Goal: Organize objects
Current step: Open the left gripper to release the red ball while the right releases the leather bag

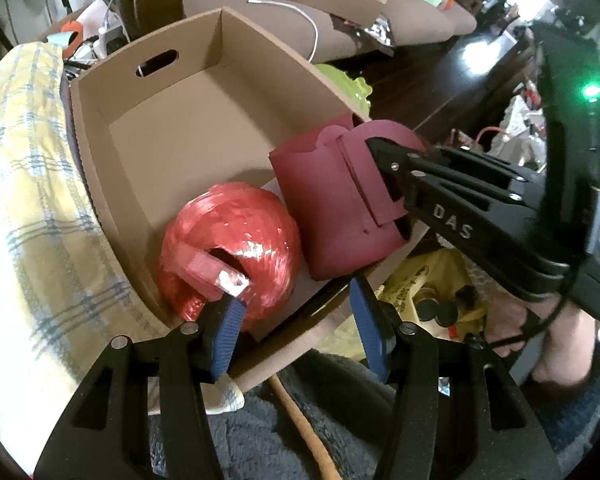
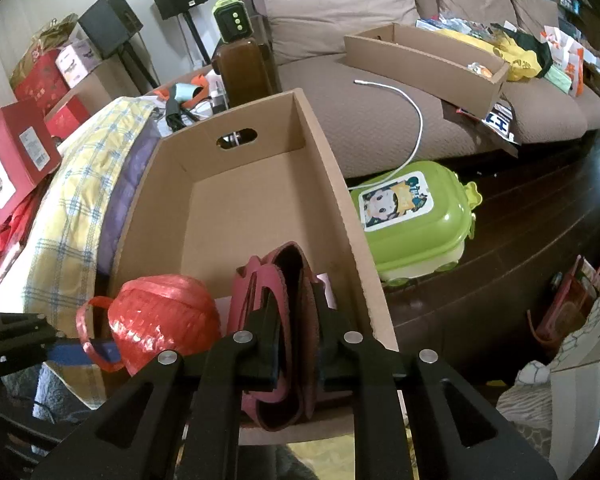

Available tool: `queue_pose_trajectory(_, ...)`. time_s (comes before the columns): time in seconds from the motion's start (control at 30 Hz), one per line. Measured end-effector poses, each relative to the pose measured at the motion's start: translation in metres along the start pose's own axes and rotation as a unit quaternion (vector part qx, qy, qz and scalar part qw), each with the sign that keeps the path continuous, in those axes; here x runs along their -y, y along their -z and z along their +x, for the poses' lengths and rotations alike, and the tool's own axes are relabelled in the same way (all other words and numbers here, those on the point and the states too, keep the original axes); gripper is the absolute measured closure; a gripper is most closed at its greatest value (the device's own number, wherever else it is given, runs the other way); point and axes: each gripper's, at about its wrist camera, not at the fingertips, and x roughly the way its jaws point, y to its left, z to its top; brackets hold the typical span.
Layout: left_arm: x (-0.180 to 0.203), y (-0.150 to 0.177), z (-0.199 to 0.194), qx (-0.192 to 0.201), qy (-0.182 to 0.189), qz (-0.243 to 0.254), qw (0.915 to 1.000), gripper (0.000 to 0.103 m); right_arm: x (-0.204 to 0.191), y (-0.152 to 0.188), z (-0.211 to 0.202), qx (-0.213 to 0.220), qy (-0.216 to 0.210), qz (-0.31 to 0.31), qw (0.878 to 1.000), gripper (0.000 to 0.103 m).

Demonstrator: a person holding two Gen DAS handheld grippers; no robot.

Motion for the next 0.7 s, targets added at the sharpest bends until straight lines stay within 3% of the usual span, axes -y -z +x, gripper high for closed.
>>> queue_pose_trajectory(0.3,-0.012,0.005,-0.01,0.004,0.004,-0.02,0.9998,0.053,0.001,0.0,-0.002,0.002,-0.001,0.003,1.0,0.087)
queue_pose_trajectory(0.37,-0.013,0.006,-0.012,0.007,0.004,-0.023,0.9997,0.053,0.001,0.001,-0.002,0.001,-0.005,0.0,1.0,0.078)
queue_pose_trajectory(0.43,-0.016,0.008,-0.014,0.008,0.005,-0.027,0.9996,0.053,-0.003,0.002,-0.001,-0.005,-0.009,-0.011,1.0,0.062)
queue_pose_trajectory(0.57,-0.02,0.01,-0.018,0.012,0.008,-0.031,0.9994,0.053,-0.012,0.002,0.001,-0.024,0.001,-0.034,0.999,0.056)
queue_pose_trajectory(0.7,-0.024,0.009,-0.021,0.018,0.01,-0.037,0.9991,0.053,-0.02,0.004,0.0,-0.06,0.033,-0.068,0.995,0.04)
